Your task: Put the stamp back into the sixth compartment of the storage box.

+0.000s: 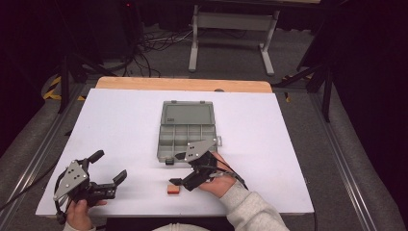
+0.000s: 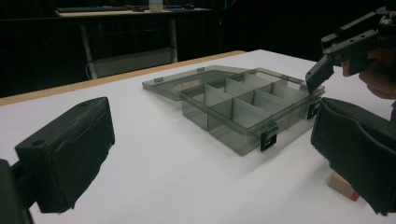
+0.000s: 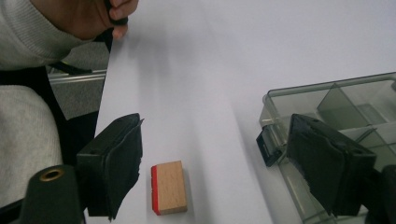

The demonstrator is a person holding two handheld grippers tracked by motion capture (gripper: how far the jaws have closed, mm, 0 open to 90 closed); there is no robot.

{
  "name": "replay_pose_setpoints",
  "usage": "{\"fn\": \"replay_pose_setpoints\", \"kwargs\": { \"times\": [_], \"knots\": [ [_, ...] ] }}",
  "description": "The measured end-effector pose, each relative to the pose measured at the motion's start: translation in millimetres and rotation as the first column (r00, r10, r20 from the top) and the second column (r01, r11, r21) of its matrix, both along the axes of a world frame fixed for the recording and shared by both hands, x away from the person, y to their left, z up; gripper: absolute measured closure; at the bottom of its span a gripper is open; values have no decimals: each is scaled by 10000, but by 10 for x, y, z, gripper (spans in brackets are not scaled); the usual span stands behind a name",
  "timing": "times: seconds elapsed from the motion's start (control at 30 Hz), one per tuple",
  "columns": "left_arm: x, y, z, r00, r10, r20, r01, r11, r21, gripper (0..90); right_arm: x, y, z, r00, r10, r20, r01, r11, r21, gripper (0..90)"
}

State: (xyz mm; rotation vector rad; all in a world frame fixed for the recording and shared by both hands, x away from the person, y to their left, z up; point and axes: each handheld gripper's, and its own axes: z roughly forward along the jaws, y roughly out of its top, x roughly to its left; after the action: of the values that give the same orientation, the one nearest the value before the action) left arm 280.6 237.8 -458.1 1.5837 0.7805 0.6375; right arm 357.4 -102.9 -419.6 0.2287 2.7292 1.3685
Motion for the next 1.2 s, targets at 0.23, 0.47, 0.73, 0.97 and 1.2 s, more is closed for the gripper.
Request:
{"fn": "replay_pose_setpoints", "kwargs": {
  "times": [0.23,0.47,0.73,0.97,1.2],
  "knots": [
    [1,3,0,10000,1,-6,-1,10000,-3,6,-17,67,-42,9995,266,-162,-276,9975,-658,215],
    [2,1,0,10000,4,-12,-4,10000,7,6,-44,113,-66,9982,560,-226,-582,9920,-1122,257],
    [2,1,-1,10000,-14,-23,14,10000,-13,6,-72,159,-88,9960,846,-288,-882,9824,-1645,288],
    [4,-1,-2,10000,-42,-25,42,10000,3,6,-91,201,-92,9939,1015,-432,-1080,9750,-1940,313],
    [4,-1,-2,10000,-49,-39,49,10000,2,6,-97,231,-119,9915,1162,-582,-1268,9628,-2387,329]
  ]
}}
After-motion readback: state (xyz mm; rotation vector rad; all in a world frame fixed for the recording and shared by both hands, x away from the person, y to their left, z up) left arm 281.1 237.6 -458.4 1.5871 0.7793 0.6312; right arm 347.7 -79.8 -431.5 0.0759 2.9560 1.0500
